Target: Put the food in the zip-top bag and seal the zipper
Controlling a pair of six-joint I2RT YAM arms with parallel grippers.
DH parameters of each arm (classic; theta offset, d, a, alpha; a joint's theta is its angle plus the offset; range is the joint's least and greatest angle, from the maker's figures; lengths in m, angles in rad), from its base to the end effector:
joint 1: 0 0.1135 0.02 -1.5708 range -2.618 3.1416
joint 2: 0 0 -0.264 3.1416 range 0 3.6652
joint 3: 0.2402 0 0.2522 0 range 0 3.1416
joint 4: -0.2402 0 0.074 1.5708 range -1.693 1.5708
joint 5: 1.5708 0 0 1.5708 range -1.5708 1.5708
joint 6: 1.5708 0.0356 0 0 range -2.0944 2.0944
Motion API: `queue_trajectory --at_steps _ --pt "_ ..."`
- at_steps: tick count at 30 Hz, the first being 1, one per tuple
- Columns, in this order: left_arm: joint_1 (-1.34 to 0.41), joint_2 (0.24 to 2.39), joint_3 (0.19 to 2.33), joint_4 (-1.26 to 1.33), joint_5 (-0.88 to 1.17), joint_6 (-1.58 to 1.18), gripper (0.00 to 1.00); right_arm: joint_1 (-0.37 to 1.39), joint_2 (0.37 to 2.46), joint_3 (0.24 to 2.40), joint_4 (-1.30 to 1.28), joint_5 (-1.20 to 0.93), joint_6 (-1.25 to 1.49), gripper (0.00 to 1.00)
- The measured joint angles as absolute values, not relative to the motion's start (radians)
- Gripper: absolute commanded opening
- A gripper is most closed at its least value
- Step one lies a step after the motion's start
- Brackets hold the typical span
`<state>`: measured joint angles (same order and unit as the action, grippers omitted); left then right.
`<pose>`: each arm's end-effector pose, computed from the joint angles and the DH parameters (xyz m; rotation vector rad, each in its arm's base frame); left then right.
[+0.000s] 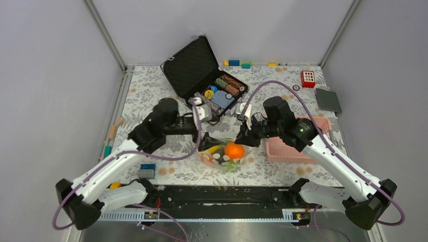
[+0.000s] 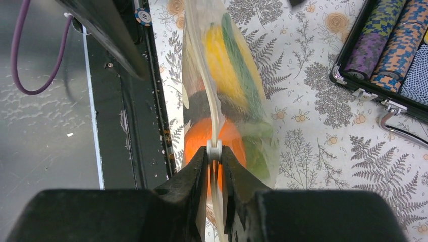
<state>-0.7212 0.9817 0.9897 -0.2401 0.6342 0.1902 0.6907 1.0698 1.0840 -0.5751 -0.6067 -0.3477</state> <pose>0.1496 -0.1596 0.3713 1.2107 1.4093 -0.9428 0.1603 0.1588 0.3536 -1.3593 1.6453 0.8469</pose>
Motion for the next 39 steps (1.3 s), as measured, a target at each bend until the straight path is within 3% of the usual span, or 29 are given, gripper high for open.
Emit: queue_trajectory --at_steps 6,7,8,9,10,11,34,39 --pt "-0.758 1.139 1.007 -0.367 0.696 0.290 0.98 0.691 1.070 1.084 -0.577 -0.616 -0.348 0.00" --pt "-0.767 1.156 1.011 -0.377 0.698 0.294 0.90 0.691 1.070 1.084 -0.578 -0.617 -0.348 0.00" --pt "-0.774 1.168 1.016 -0.385 0.698 0.297 0.72 0.691 1.070 1.084 -0.579 -0.619 -0.348 0.00" --pt "-0.782 1.179 1.023 -0.397 0.697 0.302 0.45 0.691 1.070 1.084 -0.579 -0.620 -0.348 0.00" --pt "-0.789 1.188 1.029 -0.407 0.696 0.307 0.10 0.691 1.070 1.084 -0.579 -0.620 -0.348 0.00" --pt "-0.795 1.193 1.034 -0.415 0.694 0.304 0.00 0.691 1.070 1.084 -0.579 -0.620 -0.348 0.00" --pt "-0.850 1.061 0.888 -0.211 0.443 0.190 0.00 0.709 1.097 1.169 -0.696 -0.461 -0.466 0.08" --pt "-0.830 1.044 0.878 -0.270 0.384 0.190 0.00 0.618 1.093 1.164 -0.827 -0.353 -0.524 0.08"
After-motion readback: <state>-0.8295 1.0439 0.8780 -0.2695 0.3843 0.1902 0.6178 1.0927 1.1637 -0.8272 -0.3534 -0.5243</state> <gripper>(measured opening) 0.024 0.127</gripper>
